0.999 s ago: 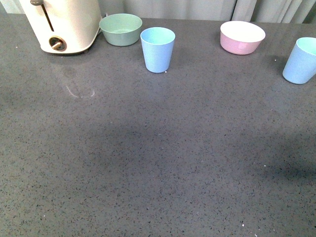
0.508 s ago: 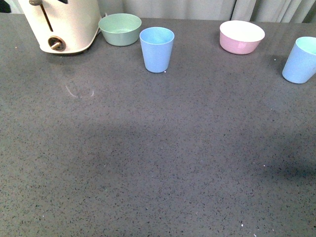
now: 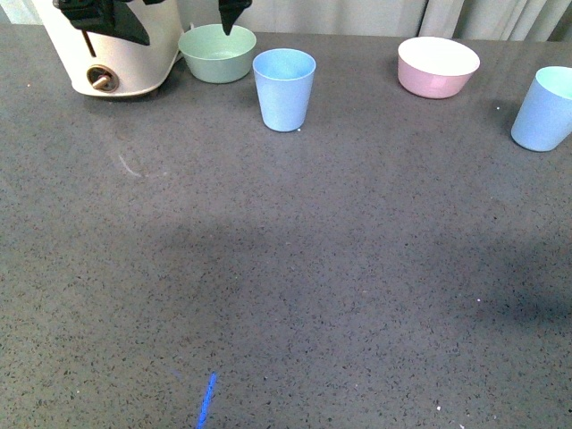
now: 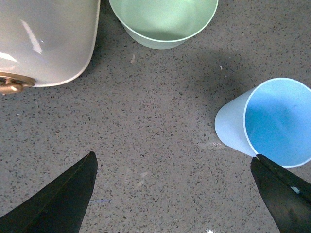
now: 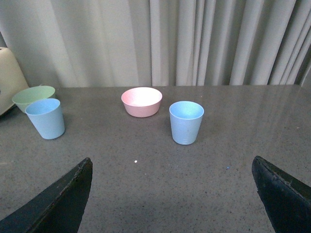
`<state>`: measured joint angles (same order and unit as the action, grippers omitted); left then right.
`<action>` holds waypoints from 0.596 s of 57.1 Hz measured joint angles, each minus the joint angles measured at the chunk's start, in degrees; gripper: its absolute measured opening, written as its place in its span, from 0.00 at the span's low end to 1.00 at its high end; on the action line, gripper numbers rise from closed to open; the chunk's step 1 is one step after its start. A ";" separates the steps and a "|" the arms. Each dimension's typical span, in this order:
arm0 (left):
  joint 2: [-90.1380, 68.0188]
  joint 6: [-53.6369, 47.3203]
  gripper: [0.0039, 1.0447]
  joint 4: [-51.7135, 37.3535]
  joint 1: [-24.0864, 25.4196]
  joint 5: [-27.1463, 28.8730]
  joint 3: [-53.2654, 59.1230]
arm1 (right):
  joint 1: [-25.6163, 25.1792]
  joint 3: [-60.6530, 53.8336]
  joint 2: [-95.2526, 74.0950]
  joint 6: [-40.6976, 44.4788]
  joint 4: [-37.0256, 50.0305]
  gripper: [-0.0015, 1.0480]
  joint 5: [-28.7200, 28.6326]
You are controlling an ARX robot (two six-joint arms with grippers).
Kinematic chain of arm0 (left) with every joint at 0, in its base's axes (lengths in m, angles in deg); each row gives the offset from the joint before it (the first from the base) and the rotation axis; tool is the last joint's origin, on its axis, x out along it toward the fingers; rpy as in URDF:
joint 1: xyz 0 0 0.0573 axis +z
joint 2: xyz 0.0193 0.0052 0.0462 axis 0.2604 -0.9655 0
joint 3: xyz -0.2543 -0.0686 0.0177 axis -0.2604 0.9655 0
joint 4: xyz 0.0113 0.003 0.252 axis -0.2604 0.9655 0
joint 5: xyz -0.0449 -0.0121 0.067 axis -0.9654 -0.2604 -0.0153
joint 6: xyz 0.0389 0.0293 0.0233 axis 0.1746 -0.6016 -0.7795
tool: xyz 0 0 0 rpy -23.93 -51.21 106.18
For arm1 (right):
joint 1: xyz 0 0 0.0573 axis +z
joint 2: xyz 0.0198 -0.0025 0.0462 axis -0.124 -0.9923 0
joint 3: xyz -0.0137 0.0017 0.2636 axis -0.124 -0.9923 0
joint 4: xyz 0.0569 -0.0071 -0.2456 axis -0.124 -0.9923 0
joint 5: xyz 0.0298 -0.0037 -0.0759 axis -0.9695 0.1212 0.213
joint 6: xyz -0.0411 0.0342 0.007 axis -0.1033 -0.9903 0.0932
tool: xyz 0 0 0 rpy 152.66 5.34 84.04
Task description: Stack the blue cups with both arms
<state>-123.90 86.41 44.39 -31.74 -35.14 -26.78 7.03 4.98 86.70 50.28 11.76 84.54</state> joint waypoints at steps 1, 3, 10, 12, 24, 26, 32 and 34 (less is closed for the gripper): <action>-0.72 0.15 0.92 0.46 -0.13 0.11 -0.92 | 0.00 0.00 0.00 0.00 0.00 0.91 0.00; -1.77 0.52 0.92 1.20 -0.31 0.26 -2.14 | 0.00 0.00 0.00 0.00 0.00 0.91 0.00; -5.35 2.10 0.92 3.56 -1.03 0.24 -7.04 | 0.00 0.00 0.00 0.00 0.00 0.91 -0.02; -5.99 2.49 0.92 4.15 -1.27 0.24 -8.22 | 0.00 0.00 0.00 0.00 0.00 0.91 -0.02; -10.54 5.09 0.92 7.69 -3.17 0.50 -15.89 | 0.00 0.00 0.00 0.00 0.00 0.91 0.00; -11.23 5.29 0.92 8.15 -3.34 0.52 -16.79 | 0.00 0.00 0.00 0.00 0.00 0.91 0.00; -13.27 6.08 0.92 9.40 -3.93 0.70 -19.21 | 0.00 0.00 0.00 0.00 0.00 0.91 0.00; -13.99 6.29 0.92 9.86 -4.04 0.76 -20.02 | 0.00 0.00 0.00 0.00 0.00 0.91 0.00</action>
<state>-137.89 92.70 54.24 -35.78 -34.38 -46.81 7.03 4.98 86.70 50.28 11.76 84.54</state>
